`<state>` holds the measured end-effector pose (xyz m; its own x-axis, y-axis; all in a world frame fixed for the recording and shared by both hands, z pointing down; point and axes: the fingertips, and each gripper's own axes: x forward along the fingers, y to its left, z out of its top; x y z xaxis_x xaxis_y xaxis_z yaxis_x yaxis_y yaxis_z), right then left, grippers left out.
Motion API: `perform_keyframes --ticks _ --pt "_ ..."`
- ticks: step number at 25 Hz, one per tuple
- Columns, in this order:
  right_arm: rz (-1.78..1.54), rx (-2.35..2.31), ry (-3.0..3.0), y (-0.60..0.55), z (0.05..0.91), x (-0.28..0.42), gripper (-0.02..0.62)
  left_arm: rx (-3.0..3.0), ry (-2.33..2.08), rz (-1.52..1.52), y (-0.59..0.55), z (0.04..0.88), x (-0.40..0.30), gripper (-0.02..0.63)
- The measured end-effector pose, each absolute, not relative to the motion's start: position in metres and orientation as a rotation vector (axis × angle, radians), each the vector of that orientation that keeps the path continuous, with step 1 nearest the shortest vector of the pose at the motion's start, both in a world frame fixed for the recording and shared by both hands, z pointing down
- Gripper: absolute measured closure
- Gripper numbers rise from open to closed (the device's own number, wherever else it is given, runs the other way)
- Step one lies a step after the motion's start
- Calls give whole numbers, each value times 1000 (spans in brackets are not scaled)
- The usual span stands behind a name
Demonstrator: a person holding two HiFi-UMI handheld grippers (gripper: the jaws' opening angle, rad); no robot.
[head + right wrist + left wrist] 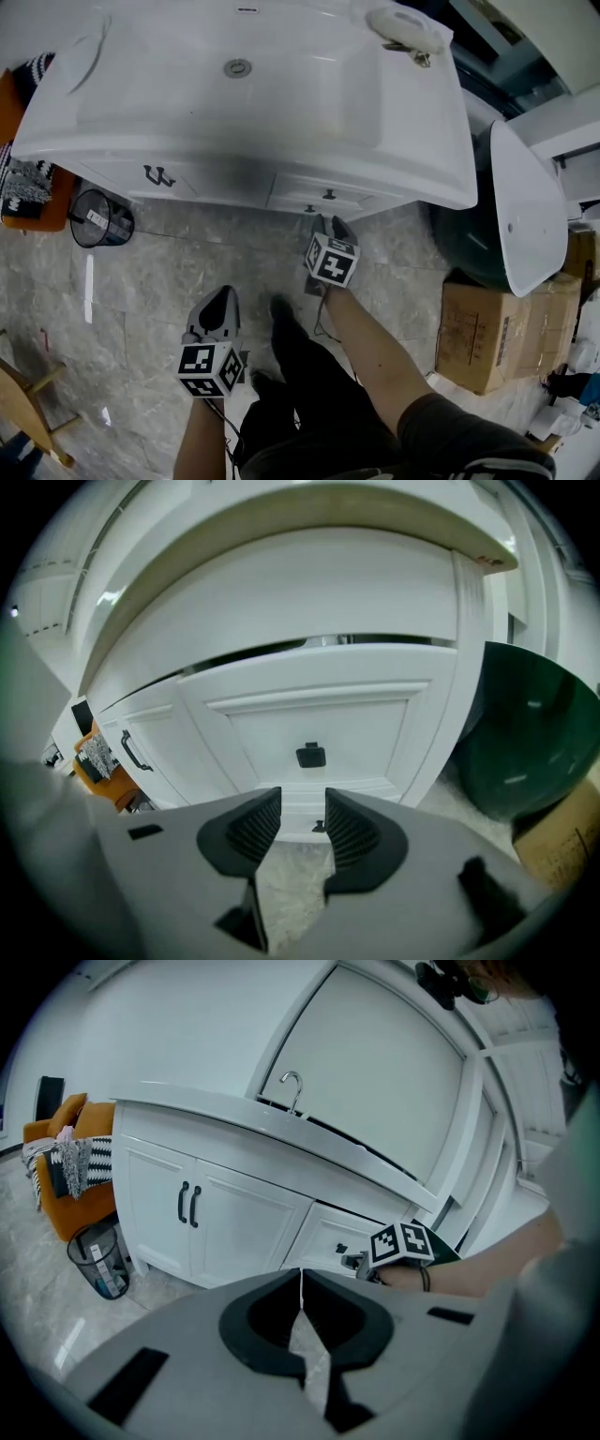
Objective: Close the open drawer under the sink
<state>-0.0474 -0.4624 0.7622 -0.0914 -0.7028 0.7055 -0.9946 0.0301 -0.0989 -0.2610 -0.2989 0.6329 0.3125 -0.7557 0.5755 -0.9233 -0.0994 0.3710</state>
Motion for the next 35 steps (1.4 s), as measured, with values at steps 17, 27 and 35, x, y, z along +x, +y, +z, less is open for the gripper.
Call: perform_keyframes --ticks 17,27,35 --pt "683 1696 -2051 -261 605 -61 537 1990 -1489 174 -139 530 -256 589" --pt "614 1524 -2195 -145 527 -82 557 2070 -1453 89 -77 468 -245 589" --pt "571 1450 -2258 -121 492 -80 557 2113 -1535 69 -54 421 -227 589"
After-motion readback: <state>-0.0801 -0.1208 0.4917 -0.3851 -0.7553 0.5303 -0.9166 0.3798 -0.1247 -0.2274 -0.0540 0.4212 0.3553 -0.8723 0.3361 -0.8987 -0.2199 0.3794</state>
